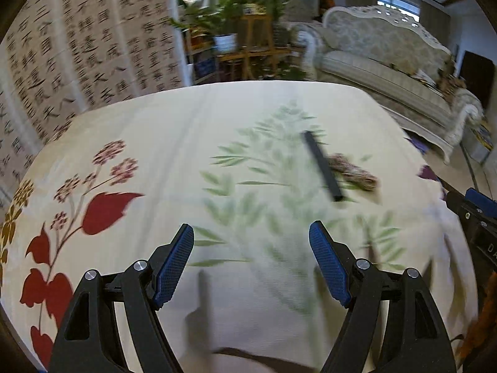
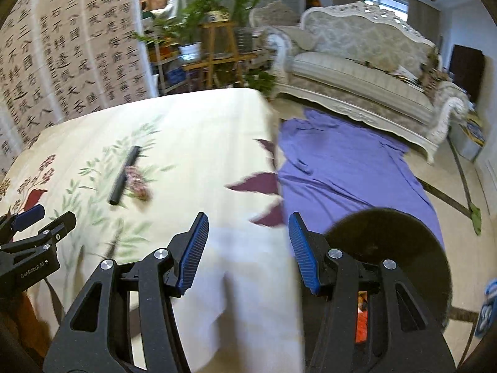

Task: Collect trash
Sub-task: 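Move both grippers back to the bed toward the black tube and twine, then grasp the checked twine bundle with the right gripper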

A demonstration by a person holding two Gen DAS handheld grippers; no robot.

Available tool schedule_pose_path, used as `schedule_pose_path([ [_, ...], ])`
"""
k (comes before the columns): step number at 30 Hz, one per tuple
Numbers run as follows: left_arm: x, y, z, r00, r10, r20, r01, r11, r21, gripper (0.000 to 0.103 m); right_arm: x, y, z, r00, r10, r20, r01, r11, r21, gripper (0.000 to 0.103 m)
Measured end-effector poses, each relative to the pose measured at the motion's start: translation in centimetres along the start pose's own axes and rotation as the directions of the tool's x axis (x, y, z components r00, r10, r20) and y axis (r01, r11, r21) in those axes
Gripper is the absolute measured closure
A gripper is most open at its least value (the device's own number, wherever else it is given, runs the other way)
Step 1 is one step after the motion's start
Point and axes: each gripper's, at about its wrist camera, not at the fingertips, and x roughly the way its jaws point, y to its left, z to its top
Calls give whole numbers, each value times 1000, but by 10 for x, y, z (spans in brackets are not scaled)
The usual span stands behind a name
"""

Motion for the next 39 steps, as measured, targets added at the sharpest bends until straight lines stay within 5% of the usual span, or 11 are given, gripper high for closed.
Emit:
schedule_pose_path([
  [14,8,59,2,999,31,-24,-33,992,-118,29,37,78,29,994,99,-46,-105,985,-136,52],
  [20,10,62,5,999,19,-29,-22,992,-124,29,56,92,34,991,95,-90,-108,980,-164,64],
  [25,12,61,7,999,16,-28,-19,993,-115,29,64,94,33,988,100,-119,-120,978,-171,84],
  [39,19,25,20,999,-35,-24,33,998,-56,29,64,44,33,994,23,-106,-31,996,-80,84],
])
